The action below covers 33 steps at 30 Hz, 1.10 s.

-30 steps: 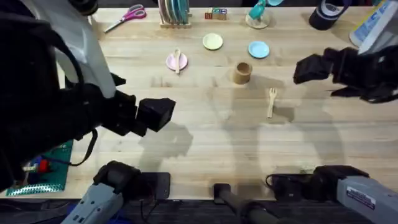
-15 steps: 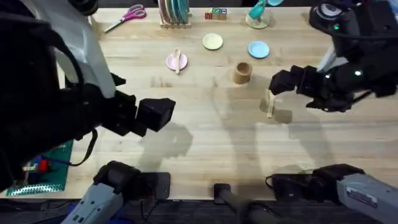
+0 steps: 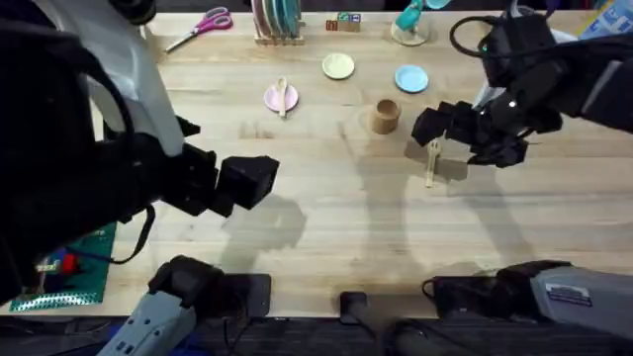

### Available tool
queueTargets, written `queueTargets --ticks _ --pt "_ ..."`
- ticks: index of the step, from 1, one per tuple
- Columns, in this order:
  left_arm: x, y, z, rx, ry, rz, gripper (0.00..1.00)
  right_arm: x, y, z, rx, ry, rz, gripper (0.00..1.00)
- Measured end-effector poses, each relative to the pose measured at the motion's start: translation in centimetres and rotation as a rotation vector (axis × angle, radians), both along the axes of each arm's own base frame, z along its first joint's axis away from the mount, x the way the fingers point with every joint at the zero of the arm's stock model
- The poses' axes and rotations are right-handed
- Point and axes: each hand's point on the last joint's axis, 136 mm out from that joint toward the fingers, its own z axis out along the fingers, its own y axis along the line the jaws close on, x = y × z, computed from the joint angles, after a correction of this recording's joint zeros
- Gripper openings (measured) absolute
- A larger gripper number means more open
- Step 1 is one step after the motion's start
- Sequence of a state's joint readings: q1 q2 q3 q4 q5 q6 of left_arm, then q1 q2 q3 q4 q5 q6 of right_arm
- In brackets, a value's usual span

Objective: Pick up a utensil and set it on the pink plate, then put the other utensil in the container.

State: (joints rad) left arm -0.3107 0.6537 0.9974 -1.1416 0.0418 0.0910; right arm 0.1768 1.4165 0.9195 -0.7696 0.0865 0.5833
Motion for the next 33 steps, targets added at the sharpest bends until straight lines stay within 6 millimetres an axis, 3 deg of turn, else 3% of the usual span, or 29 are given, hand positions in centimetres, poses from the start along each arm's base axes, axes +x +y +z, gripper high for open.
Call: queueTargets --ticks 13,33 --pt "0.0 0.0 0.0 0.000 0.000 0.000 0.995 0.7 0.9 -3.2 0.000 0.072 0.084 0.998" --pt "0.0 0.0 0.0 0.001 0.002 0.000 0.995 0.7 1.7 -3.4 -0.049 0.067 0.158 0.995"
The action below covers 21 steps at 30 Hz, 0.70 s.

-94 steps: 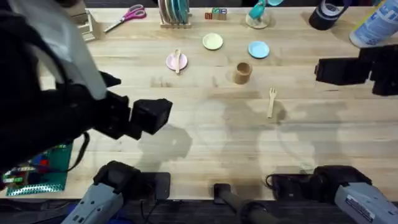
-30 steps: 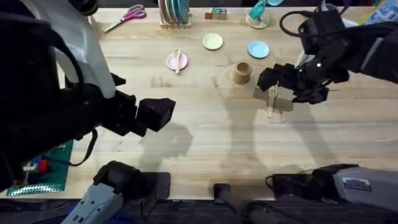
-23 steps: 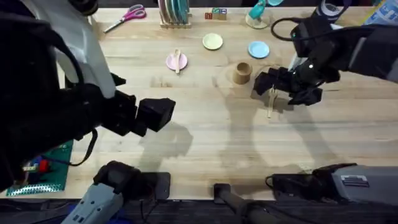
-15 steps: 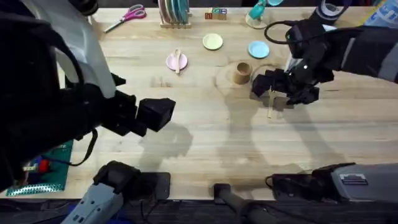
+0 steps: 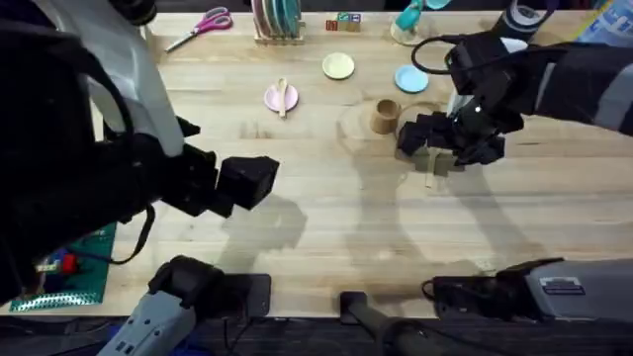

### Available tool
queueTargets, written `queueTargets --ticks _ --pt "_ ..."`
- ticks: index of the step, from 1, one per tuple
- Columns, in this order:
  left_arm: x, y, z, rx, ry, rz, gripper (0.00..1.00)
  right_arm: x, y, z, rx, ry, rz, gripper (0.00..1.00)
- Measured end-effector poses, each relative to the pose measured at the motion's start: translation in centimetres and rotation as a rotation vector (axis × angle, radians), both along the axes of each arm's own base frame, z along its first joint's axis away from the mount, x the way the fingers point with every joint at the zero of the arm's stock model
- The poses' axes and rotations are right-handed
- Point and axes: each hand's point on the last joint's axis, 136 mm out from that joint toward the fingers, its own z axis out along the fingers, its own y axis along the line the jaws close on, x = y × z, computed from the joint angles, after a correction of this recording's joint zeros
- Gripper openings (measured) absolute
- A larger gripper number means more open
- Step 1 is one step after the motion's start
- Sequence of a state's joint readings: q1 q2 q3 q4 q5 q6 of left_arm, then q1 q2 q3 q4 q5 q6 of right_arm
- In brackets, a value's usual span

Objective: Pick up a utensil and set it on the pink plate, then put the other utensil in the container.

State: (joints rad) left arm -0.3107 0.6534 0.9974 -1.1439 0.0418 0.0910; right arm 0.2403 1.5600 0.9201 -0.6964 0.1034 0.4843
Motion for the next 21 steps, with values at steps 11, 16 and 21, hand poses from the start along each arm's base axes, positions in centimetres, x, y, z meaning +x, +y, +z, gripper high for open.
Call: queueTargets --ticks 11,16,21 --pt "0.00 0.00 0.00 0.000 0.000 0.000 0.994 0.16 0.19 0.03 0.002 -0.007 0.015 0.801" --pt "0.00 0.00 0.00 0.000 0.000 0.000 0.995 0.19 0.27 0.03 0.002 -0.009 0.022 0.594" --pt "0.00 0.00 0.00 0.000 0.000 0.000 0.995 0.24 0.29 0.05 0.002 -0.011 0.024 0.448"
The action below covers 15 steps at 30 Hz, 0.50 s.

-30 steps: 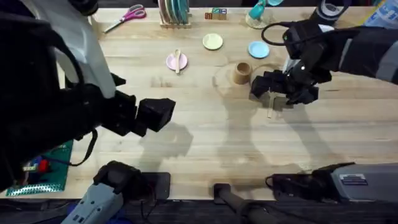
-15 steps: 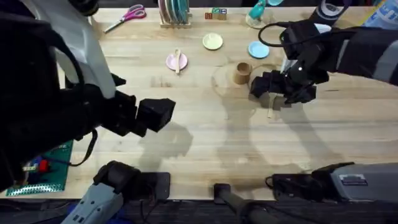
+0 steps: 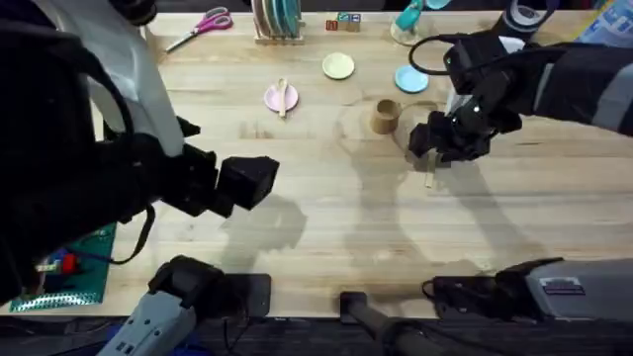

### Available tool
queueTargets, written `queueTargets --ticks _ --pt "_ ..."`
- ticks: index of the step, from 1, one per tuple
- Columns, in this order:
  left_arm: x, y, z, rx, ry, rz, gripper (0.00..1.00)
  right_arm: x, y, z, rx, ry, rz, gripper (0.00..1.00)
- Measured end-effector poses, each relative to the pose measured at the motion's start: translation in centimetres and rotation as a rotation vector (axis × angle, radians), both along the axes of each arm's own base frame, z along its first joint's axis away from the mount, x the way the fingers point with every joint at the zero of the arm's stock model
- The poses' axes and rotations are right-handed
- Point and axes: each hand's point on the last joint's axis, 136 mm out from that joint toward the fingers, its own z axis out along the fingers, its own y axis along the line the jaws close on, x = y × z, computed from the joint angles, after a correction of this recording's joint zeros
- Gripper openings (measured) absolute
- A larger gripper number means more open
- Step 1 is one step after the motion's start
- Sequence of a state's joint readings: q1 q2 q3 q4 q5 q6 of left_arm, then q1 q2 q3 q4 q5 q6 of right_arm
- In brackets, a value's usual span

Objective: Pick up a utensil and set it on the pink plate, then put the other utensil in the container.

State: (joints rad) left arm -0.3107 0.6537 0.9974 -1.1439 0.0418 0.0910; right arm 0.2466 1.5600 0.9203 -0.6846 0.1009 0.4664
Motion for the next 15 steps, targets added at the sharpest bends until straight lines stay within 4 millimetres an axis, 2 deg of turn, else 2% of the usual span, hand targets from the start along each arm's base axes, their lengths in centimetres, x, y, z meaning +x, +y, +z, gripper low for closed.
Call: queueTargets --ticks 10,15 --pt "0.00 0.00 0.00 0.000 0.000 0.000 0.996 0.00 0.01 0.00 0.000 0.000 0.003 0.265" --pt "0.00 0.00 0.00 0.000 0.000 0.000 0.995 -0.12 -0.01 -0.02 -0.001 0.005 0.003 0.241"
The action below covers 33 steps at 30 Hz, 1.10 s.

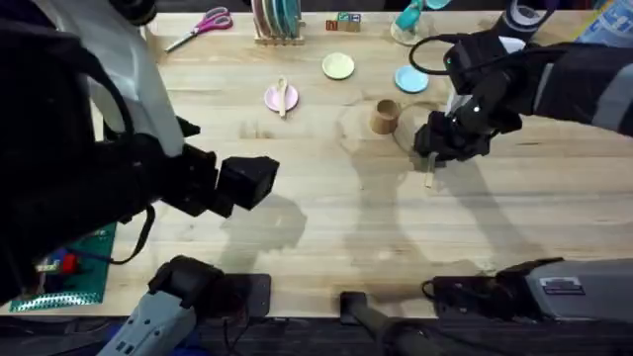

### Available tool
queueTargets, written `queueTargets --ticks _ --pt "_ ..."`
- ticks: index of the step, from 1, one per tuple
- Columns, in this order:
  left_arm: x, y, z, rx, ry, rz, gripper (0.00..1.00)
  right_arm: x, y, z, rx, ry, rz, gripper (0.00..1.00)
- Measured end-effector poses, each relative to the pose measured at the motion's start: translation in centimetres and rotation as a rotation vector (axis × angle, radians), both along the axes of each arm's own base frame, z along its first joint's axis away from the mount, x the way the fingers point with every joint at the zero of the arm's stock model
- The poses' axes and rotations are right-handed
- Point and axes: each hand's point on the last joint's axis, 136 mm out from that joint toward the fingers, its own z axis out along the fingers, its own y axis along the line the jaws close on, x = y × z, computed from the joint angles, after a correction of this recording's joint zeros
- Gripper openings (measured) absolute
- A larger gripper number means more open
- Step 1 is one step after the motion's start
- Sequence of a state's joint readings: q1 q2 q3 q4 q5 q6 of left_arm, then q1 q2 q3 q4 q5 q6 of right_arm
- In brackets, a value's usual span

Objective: Pick up a utensil and set it on the pink plate, then put the other utensil in the container.

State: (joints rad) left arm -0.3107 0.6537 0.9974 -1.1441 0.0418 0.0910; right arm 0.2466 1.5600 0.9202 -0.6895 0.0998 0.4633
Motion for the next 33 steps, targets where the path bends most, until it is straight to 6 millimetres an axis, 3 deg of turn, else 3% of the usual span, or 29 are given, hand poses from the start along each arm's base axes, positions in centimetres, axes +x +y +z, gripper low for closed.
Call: queueTargets --ticks 14,17,23,33 --pt "0.0 0.0 0.0 0.000 0.000 0.000 0.995 -0.2 0.0 0.0 -0.001 0.010 0.000 0.220" --pt "0.0 0.0 0.0 0.000 0.000 0.000 0.995 -0.4 0.1 0.0 0.005 0.018 0.002 0.054" --pt "0.0 0.0 0.0 0.000 0.000 0.000 0.995 -0.4 0.1 0.0 0.008 0.018 0.005 0.040" --pt "0.0 0.0 0.0 0.000 0.000 0.000 0.995 -0.3 1.6 0.2 0.050 0.023 0.280 0.031"
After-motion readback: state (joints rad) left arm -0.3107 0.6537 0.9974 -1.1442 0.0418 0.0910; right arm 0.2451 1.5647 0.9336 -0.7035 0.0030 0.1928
